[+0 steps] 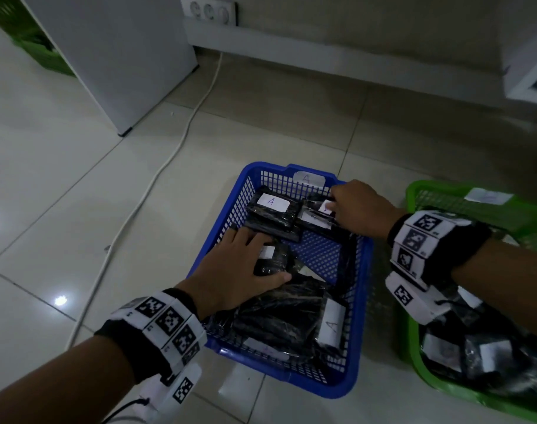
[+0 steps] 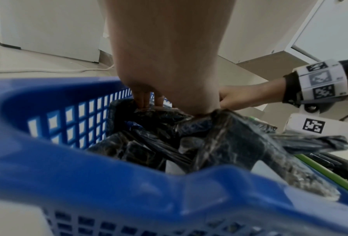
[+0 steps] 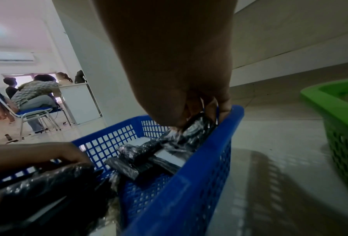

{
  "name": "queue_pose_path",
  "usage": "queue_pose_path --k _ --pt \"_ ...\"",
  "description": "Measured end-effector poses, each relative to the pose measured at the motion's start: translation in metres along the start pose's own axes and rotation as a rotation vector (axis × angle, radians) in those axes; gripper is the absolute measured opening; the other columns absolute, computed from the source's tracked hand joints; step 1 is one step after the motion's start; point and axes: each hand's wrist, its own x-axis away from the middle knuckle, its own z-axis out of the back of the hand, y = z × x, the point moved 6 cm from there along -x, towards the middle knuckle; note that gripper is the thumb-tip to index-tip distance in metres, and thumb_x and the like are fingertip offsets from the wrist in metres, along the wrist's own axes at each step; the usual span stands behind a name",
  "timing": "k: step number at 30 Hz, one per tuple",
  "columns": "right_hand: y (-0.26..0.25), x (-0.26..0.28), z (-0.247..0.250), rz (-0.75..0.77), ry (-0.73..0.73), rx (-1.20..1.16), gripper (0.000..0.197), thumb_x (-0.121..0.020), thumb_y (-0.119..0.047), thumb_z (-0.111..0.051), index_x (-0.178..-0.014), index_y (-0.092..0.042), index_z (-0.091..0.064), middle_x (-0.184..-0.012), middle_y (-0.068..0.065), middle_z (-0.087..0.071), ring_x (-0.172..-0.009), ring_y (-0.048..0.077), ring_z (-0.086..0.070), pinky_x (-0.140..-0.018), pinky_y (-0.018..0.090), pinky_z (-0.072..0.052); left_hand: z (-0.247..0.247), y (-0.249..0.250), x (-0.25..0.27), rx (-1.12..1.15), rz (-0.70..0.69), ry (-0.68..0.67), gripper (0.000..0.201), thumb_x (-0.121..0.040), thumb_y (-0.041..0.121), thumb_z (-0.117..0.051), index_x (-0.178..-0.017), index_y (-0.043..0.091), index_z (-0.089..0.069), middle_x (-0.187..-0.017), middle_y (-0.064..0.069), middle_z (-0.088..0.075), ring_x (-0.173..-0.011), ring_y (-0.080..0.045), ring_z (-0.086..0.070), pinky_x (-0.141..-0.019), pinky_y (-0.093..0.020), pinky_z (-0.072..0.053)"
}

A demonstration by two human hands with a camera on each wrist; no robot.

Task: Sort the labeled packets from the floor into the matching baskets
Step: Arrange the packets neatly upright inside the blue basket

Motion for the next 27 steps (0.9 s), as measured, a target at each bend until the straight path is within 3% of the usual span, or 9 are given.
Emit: queue_pose_path --k 2,4,8,11,14,18,23,27 --pt "0.003 0.000 -0.004 -0.003 0.034 0.008 0.019 -0.095 -0.020 -0.056 -0.086 -0.005 -0.050 -0.085 0.014 -0.055 -0.077 0.029 -0.055 -0.062 0.032 -0.034 -0.001 -0.001 0.000 -0.012 0.002 -0.005 0.078 -0.082 0.083 -0.044 -0.142 0.032 -0.038 -0.135 0.004 -0.043 -0.122 -0.020 -0.039 -0.104 -0.033 -0.040" --pt "0.001 0.002 -0.007 0.006 0.042 0.019 0.018 -0.094 -0.017 -0.057 -0.084 -0.008 -0.046 -0.082 0.010 -0.048 -0.082 0.033 -0.058 -0.063 0.035 -0.041 -0.002 -0.002 -0.001 -0.017 0.002 0.001 0.080 -0.082 0.084 -0.042 -0.142 0.032 -0.039 -0.134 0.004 -0.044 -0.122 -0.021 -0.039 -0.103 -0.032 -0.039" --pt "-0.003 0.004 -0.008 0.041 0.125 0.058 0.008 -0.091 -0.010 -0.059 -0.094 -0.004 -0.055 -0.090 0.014 -0.059 -0.082 0.032 -0.058 -0.067 0.039 -0.049 -0.004 -0.003 -0.001 -0.029 -0.013 0.000 0.084 -0.080 0.087 -0.034 -0.141 0.030 -0.041 -0.131 0.003 -0.046 -0.120 -0.021 -0.041 -0.101 -0.032 -0.041" --pt "-0.006 0.001 -0.013 0.069 0.087 0.093 0.014 -0.093 -0.019 -0.058 -0.092 -0.005 -0.061 -0.091 0.016 -0.065 -0.082 0.031 -0.062 -0.069 0.040 -0.054 -0.004 -0.005 -0.001 -0.030 -0.017 0.008 0.083 -0.081 0.087 -0.034 -0.141 0.030 -0.041 -0.130 0.004 -0.046 -0.118 -0.019 -0.041 -0.100 -0.031 -0.041" --pt "-0.006 0.000 -0.010 0.098 0.055 0.110 0.024 -0.095 -0.028 -0.056 -0.091 -0.005 -0.063 -0.090 0.015 -0.065 -0.082 0.030 -0.063 -0.068 0.035 -0.050 -0.005 -0.005 -0.002 -0.032 -0.020 0.012 0.081 -0.082 0.087 -0.036 -0.141 0.031 -0.040 -0.131 0.004 -0.046 -0.118 -0.019 -0.041 -0.099 -0.031 -0.041" --pt "-0.005 0.000 -0.007 0.141 0.022 0.123 0.034 -0.091 -0.042 -0.059 -0.086 -0.008 -0.060 -0.079 0.007 -0.060 -0.073 0.023 -0.057 -0.067 0.036 -0.051 -0.005 -0.004 -0.001 -0.036 -0.031 0.027 0.082 -0.081 0.087 -0.035 -0.141 0.031 -0.041 -0.131 0.004 -0.047 -0.118 -0.019 -0.041 -0.099 -0.030 -0.040" --pt "-0.006 0.001 -0.013 0.111 0.001 0.142 0.033 -0.087 -0.037 -0.067 -0.098 -0.006 -0.064 -0.099 0.012 -0.062 -0.086 0.028 -0.061 -0.072 0.035 -0.050 -0.005 -0.004 -0.002 -0.033 -0.032 0.023 0.080 -0.083 0.086 -0.038 -0.141 0.032 -0.040 -0.131 0.004 -0.047 -0.117 -0.018 -0.041 -0.098 -0.030 -0.040" --pt "-0.009 -0.001 -0.010 0.087 -0.029 0.158 0.031 -0.086 -0.036 -0.069 -0.086 -0.006 -0.059 -0.090 0.011 -0.059 -0.084 0.029 -0.061 -0.069 0.034 -0.049 -0.004 -0.005 -0.003 -0.011 -0.029 -0.063 0.081 -0.082 0.086 -0.037 -0.144 0.033 -0.037 -0.134 0.005 -0.043 -0.118 -0.018 -0.038 -0.103 -0.034 -0.039"
